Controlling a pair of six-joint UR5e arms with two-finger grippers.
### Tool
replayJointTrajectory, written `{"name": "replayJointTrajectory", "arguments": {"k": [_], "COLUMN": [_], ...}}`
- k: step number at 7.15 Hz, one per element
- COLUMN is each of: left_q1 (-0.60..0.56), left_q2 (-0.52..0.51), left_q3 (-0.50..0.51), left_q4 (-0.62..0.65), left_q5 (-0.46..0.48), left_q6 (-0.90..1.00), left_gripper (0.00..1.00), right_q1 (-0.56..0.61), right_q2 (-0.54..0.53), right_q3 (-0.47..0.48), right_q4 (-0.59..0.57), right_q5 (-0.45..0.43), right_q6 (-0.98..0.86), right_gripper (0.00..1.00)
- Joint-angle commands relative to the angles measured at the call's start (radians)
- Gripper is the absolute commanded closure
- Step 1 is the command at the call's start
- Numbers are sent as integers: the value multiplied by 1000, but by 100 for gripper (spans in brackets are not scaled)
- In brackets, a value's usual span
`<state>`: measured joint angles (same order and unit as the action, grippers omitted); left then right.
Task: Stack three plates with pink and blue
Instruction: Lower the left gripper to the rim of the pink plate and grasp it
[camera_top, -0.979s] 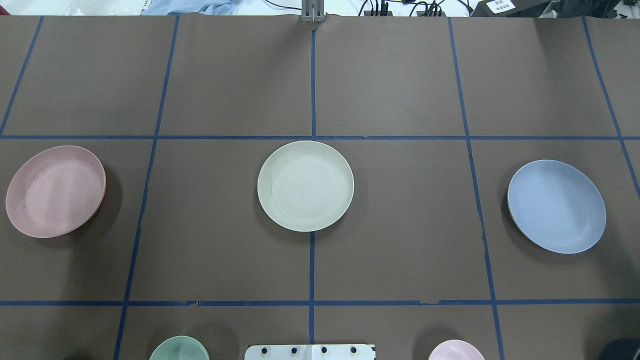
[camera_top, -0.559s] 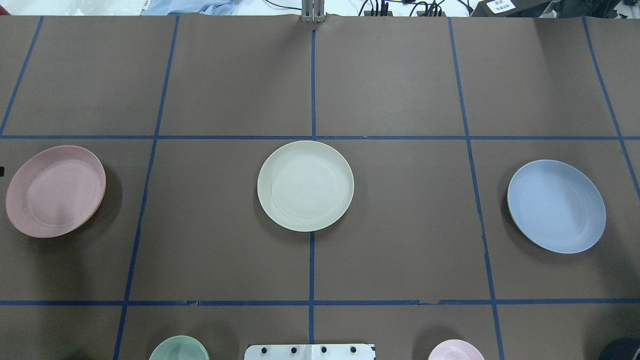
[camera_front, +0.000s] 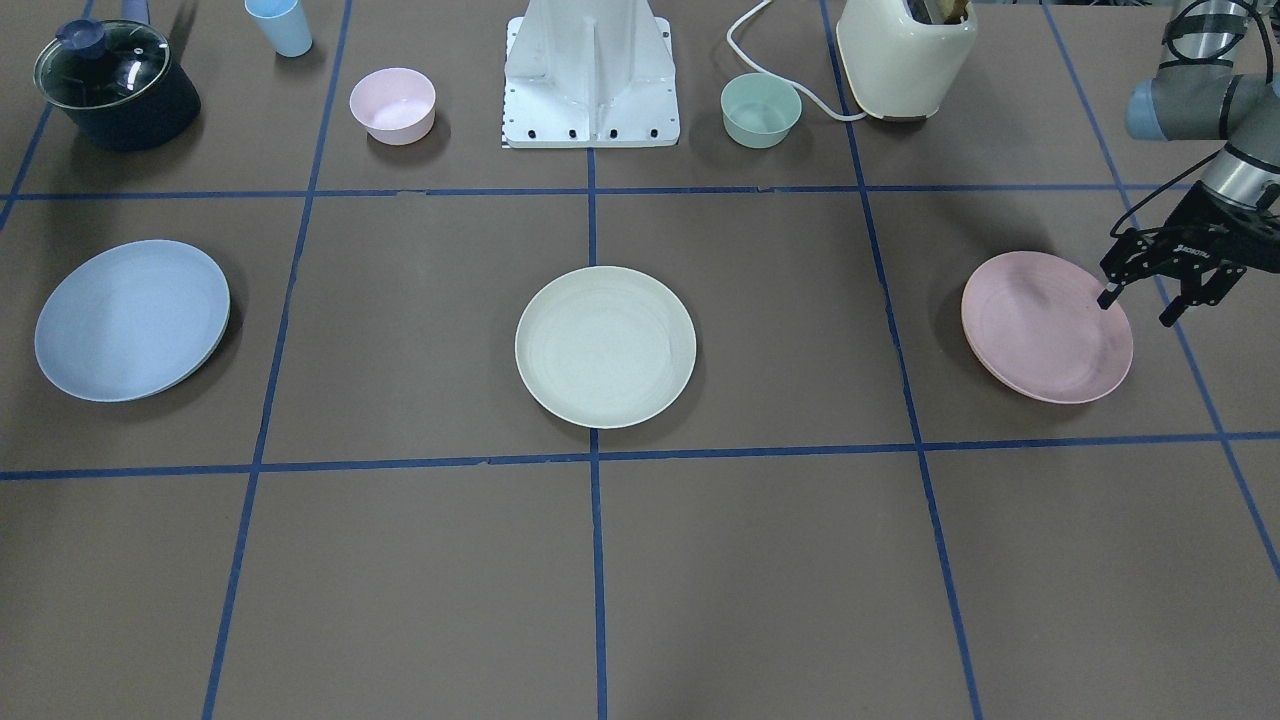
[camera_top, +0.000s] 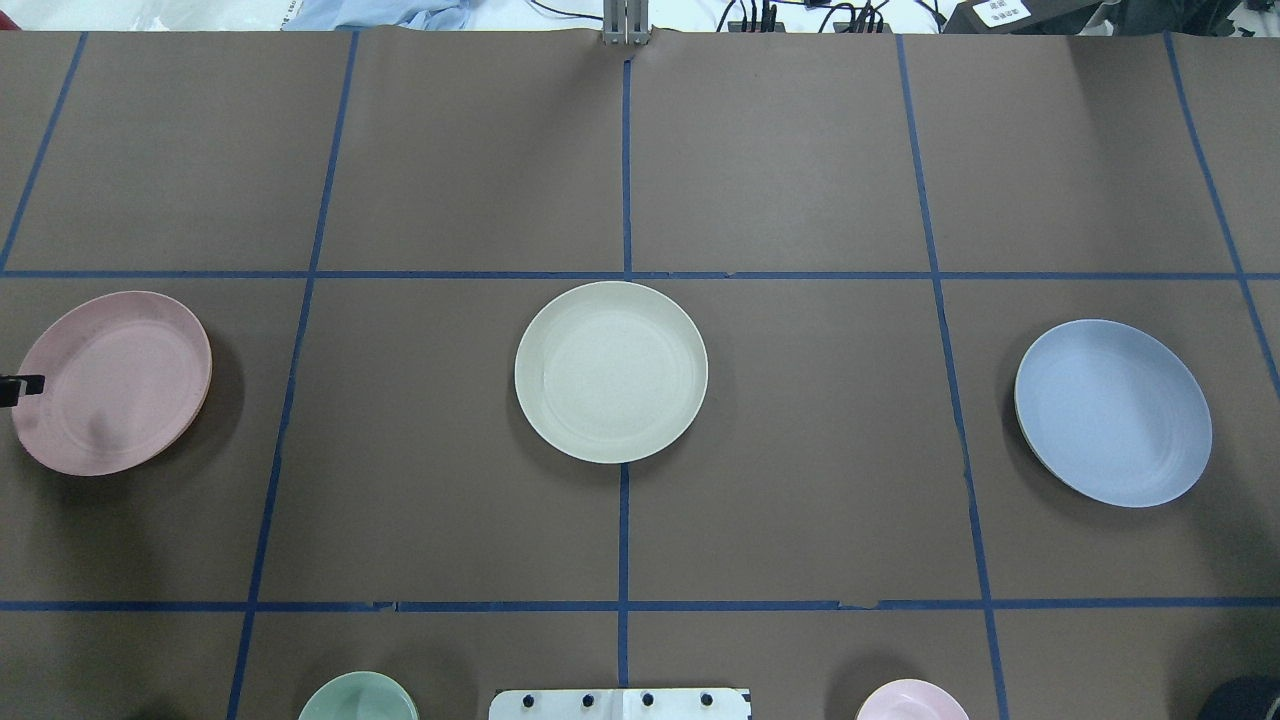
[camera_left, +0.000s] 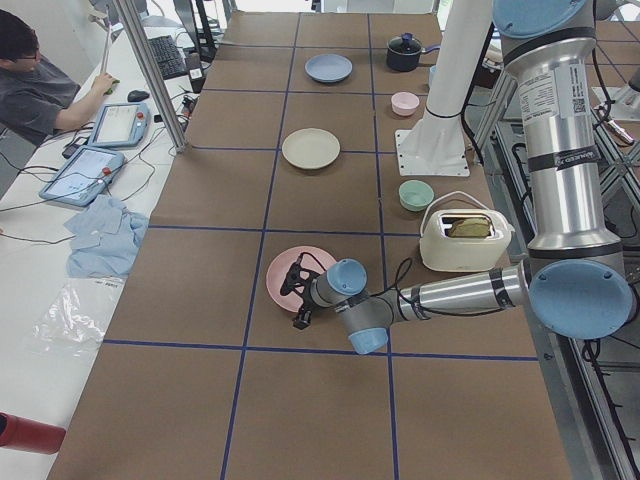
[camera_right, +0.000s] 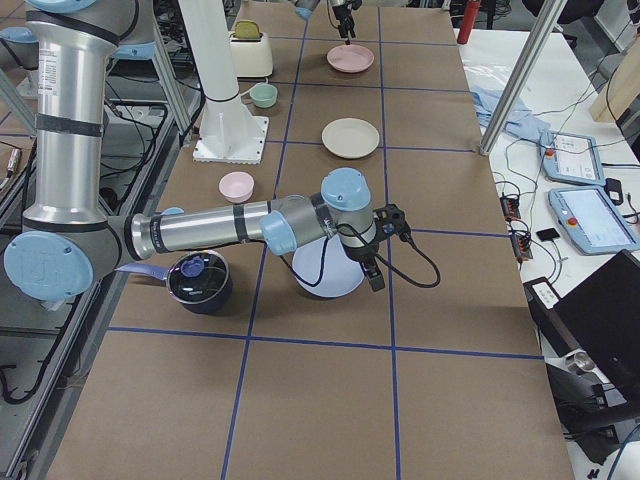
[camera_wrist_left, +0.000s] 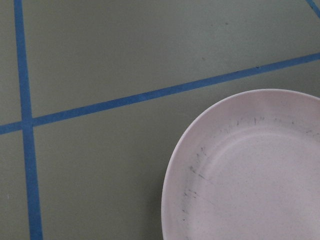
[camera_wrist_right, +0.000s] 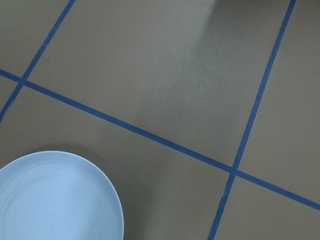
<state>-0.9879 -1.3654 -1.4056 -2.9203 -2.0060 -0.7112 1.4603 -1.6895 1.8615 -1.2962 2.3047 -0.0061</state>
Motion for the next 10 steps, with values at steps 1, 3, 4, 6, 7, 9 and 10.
{"name": "replayJointTrajectory", "arguments": {"k": [1, 3, 4, 6, 7, 9, 10], "left_q1": [15, 17, 17, 17, 17, 17, 17], "left_q2": [0, -9, -12, -12, -14, -14, -17], "left_q3": [5, 26, 28, 27, 27, 27, 20], "left_q4": [0, -2, -2, -2, -2, -2, -2], "left_q5": [10, 24, 23, 23, 23, 23, 23], "left_q6": [-11, -11, -11, -13, -11, -11, -16], "left_gripper": [41, 69, 69, 83, 94, 94, 100], "right_q1": [0, 0, 0, 0, 0, 0, 0], "right_q2": [-1, 1, 1, 2, 2, 2, 4], "right_q3": [1, 1, 1, 1, 1, 1, 1], "right_q4": [0, 0, 0, 0, 0, 0, 0], "right_q5": [1, 1, 1, 1, 1, 1, -1], "right_q6": [0, 0, 0, 2, 2, 0, 2], "right_gripper": [0, 0, 0, 0, 0, 0, 0]}}
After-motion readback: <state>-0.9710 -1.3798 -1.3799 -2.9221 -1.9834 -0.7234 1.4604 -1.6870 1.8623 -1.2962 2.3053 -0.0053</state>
